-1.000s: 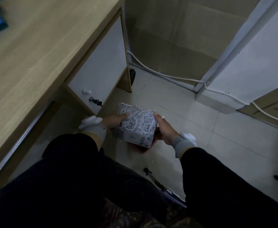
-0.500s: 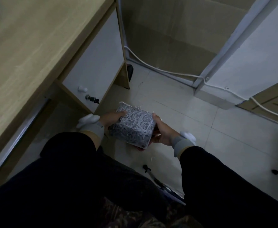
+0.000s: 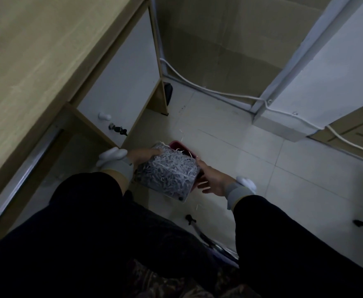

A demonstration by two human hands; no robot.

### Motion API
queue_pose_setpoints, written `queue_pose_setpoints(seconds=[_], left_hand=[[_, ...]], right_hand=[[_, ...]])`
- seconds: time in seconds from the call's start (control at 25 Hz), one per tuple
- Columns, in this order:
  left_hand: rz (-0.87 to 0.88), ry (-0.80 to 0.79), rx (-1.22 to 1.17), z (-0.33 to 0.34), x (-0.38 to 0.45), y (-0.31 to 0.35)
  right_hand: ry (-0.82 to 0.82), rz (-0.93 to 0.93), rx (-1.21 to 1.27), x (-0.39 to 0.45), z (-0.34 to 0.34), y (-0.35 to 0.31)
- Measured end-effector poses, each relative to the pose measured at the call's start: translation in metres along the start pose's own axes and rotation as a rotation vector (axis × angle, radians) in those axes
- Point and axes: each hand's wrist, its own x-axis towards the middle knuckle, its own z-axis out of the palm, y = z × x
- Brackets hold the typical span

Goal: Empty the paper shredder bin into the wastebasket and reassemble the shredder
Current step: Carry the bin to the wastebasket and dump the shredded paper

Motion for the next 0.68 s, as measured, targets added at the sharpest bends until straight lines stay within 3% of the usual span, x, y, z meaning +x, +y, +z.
queue_pose_setpoints(seconds=[0.24,0.52,0.68], left_hand=[[-0.055,-0.003,0.097,-0.0019,-0.0078,0.0056],[-0.051,-0.009,0.172,-0.0056,-0.0039,0.0063],[-0.076,-0.026,0.173,-0.009,-0.0005,0.0039]], right_hand=[[-0.005,-0.049,0.122,0.0056,0.0061,0.0057],[-0.132,-0.007,0.201,0.0059,-0.0011,0.0088],[-0.194,-0.045,0.392,0.0054,0.002,0.0081]])
